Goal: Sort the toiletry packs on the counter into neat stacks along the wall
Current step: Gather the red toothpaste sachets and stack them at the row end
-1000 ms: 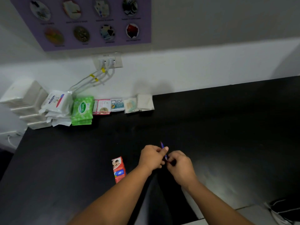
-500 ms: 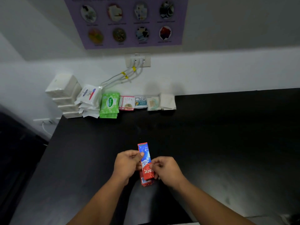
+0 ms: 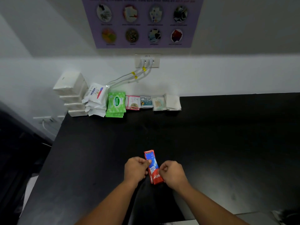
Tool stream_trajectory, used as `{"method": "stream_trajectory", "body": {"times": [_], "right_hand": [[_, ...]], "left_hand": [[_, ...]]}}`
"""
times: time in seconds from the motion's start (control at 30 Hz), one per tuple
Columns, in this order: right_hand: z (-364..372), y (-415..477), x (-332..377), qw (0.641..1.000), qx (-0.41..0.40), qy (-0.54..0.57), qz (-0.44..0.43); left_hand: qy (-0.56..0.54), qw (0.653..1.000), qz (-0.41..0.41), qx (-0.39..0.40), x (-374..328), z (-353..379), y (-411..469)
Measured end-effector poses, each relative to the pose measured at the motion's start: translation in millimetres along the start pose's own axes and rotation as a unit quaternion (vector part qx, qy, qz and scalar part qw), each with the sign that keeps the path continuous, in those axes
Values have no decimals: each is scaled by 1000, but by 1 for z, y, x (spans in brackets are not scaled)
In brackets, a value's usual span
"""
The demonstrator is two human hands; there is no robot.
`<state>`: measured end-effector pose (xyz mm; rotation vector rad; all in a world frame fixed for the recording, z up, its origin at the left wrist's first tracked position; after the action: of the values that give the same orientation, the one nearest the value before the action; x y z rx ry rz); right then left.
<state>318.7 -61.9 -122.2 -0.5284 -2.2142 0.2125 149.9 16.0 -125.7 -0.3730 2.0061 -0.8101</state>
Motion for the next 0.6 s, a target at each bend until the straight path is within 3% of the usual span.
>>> {"method": "stream_trajectory", "body": {"times": [0.17,0.27,0.43,0.6], "right_hand": [[-3,0,1,999,-38,-28,-4],[1,2,5,999,-44,-23,-18],[7,2,4,998,-56,13,13],[5,2,9,997,-73,17,16]], "left_hand": [[20,998,50,-21,0,-11,-1],[43,995,84,8,0,-9,-3],[54,994,81,49,2,1,-7],[98,988,111,36,1,1,-6]]}}
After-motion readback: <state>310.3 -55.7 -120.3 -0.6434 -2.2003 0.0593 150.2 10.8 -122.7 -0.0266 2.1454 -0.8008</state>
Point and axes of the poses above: each hand's wrist, its own y-axis towards the middle knuckle, its own z-axis out of the palm, x = y × z, the point moved 10 cm from there along y, towards the middle knuckle, and after that the axes turned 11 degrees about -z, right-handed, at the moved point
